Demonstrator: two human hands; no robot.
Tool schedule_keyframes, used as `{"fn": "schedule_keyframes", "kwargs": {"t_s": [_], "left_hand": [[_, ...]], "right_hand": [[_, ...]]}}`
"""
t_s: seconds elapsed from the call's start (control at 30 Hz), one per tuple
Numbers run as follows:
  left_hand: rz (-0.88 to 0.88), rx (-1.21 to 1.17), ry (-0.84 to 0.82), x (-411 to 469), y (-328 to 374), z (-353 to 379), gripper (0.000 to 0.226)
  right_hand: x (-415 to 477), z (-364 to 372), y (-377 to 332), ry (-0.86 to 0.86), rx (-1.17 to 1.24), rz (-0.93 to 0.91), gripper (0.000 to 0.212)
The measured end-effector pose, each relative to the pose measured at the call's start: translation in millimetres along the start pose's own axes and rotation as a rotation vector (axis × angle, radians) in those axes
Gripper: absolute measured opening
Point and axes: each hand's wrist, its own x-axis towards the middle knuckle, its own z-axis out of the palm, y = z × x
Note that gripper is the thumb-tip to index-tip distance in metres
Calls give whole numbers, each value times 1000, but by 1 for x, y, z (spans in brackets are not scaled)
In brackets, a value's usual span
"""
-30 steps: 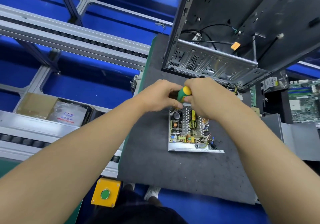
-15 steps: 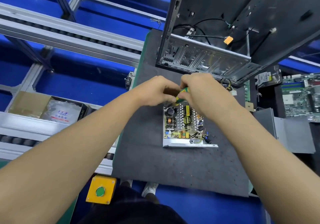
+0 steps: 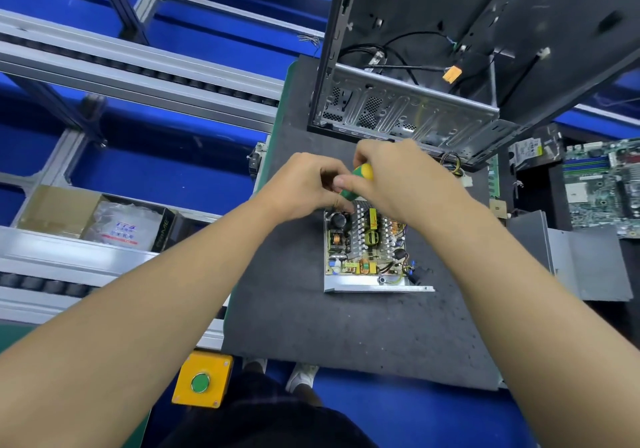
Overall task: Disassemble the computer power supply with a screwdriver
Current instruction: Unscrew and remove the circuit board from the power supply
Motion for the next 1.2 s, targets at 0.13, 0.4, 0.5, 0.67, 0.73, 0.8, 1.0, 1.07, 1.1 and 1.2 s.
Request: {"fn": "schedule_keyframes", "kwargs": {"t_s": [0.13,0.4,0.5,0.67,0.73,0.8,1.0,1.07,1.1,1.2], "left_hand": [[34,-80,48,0,2,-2,35],[78,41,14,0,1,-8,32],[75,40,34,-1,-2,-8,31],[87,18,59,-2,-2,-7,31],[90,15,60,-2,-3,-8,31],[79,11,51,-2,-4,-8,34],[88,-26,78,-3,-7,-7,38],[91,-30,81,-3,-7,-5,38],[91,-34,82,-3,-6,-5,38],[101,-29,77,-2,-6,-6,41]], "right_hand": [[1,-2,-6,89,-2,-58,21],[-1,-3,-6,46,44,-68,22],[-2,-1,-10,49,40,-91,22],[0,-2,-13,63,25,-108,20],[1,-2,-13,64,31,-107,21],[2,-1,-12,55,46,-97,22],[5,-1,-15,53,28,-94,21],[6,-2,-14,50,27,-95,21],[7,-2,-14,43,24,-98,21],[8,-3,-13,30,17,-106,21]]}}
